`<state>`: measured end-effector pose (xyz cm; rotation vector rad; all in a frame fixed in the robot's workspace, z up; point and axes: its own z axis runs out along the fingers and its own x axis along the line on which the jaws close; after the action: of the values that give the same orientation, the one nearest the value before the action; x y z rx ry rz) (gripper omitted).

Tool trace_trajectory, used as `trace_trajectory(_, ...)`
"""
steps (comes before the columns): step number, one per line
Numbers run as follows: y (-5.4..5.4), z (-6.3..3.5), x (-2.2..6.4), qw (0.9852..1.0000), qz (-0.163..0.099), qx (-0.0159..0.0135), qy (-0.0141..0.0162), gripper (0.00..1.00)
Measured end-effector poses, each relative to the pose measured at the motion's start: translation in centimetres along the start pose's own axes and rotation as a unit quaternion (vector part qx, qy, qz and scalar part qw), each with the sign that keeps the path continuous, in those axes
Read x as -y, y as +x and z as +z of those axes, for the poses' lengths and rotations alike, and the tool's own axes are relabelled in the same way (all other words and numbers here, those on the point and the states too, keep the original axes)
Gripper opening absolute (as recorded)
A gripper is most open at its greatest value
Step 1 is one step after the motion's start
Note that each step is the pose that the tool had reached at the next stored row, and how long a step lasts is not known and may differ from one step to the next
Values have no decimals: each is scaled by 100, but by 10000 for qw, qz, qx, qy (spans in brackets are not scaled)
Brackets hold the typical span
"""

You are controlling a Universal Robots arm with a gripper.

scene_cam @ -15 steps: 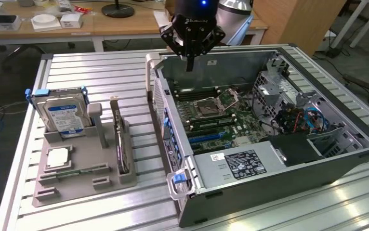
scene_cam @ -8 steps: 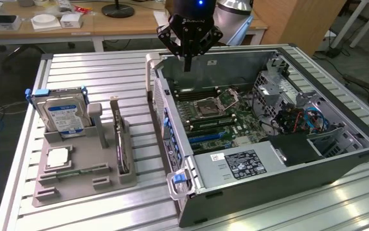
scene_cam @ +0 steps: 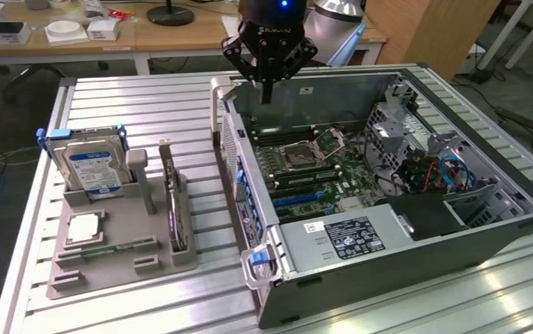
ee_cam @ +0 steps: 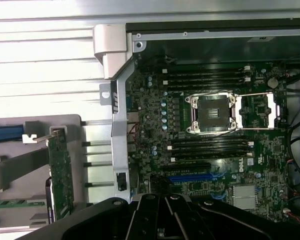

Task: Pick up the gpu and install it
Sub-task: 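Reach for the gpu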

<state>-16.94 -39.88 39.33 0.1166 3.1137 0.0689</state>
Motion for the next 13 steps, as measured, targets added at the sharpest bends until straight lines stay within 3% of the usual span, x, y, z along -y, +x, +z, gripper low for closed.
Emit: trace_trajectory(13, 115, -3, 9, 10000, 0, 0, 0, 10)
